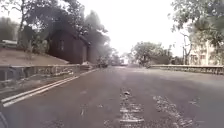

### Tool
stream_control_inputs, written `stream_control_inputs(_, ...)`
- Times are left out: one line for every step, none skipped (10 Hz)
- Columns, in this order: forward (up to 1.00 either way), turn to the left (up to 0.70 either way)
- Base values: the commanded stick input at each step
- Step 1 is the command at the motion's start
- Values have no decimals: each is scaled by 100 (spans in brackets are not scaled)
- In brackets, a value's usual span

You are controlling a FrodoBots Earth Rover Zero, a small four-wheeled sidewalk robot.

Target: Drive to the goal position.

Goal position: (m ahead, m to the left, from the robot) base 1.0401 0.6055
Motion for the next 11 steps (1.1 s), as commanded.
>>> stream_control_inputs(100, 23)
stream_control_inputs(100, 8)
stream_control_inputs(100, 0)
stream_control_inputs(100, 0)
stream_control_inputs(100, 0)
stream_control_inputs(100, 0)
stream_control_inputs(100, 0)
stream_control_inputs(100, 0)
stream_control_inputs(100, 0)
stream_control_inputs(100, 0)
stream_control_inputs(100, 0)
